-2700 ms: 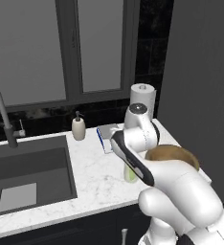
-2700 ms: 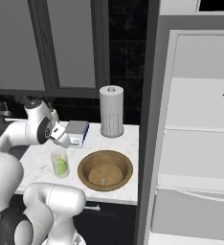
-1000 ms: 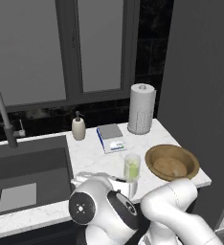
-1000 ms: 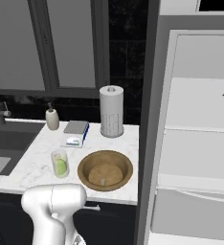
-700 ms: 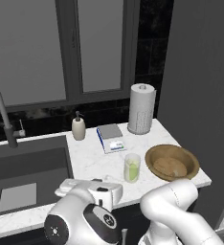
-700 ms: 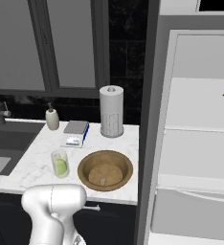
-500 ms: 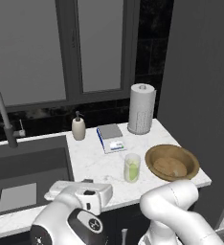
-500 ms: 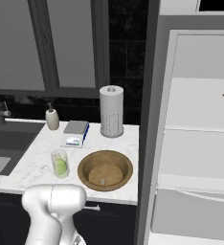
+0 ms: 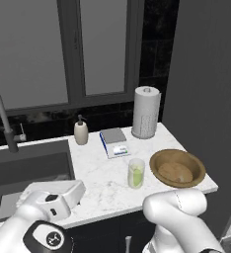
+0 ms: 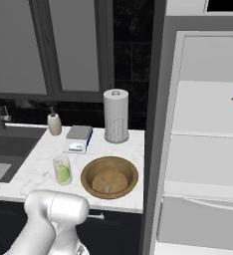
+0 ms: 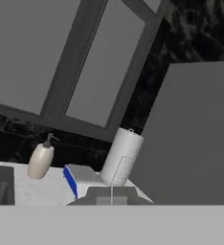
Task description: Grab a lemon wedge from the fridge and one ice cube from the ice bowl, and put them in the glass of lemonade.
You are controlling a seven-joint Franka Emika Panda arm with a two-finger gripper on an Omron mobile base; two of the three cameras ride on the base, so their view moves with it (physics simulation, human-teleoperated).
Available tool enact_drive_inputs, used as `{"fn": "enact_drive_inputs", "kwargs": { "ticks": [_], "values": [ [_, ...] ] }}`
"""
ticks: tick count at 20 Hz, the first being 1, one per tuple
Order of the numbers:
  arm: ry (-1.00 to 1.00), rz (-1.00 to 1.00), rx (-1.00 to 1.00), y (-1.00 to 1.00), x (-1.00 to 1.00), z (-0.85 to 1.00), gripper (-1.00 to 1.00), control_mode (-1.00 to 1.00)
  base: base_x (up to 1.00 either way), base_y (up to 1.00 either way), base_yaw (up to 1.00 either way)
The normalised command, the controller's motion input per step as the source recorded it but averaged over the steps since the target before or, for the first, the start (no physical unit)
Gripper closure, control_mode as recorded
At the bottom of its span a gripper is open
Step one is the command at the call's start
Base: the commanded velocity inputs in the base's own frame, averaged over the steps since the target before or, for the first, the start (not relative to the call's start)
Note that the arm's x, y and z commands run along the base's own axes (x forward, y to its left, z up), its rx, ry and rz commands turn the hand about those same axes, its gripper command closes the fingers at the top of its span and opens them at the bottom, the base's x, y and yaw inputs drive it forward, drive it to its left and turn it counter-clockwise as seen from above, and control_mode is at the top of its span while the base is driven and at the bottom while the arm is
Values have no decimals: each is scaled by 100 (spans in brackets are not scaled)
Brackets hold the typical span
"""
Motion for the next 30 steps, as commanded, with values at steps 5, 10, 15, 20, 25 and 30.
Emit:
{"fn": "enact_drive_inputs", "kwargs": {
  "ticks": [5,10,15,20,25,30],
  "values": [
    [-6,-5,-15,11,0,84,100,-100,0,0,0],
    [-8,-6,-5,0,0,53,100,-100,0,0,0],
    [-18,-3,-4,0,-8,37,100,-100,0,0,0],
    [-18,-1,-1,-26,-5,28,100,-100,0,0,0],
    [-3,-1,3,-78,7,9,100,-100,0,0,0],
    [0,-5,12,-100,19,0,100,-100,0,0,0]
  ]
}}
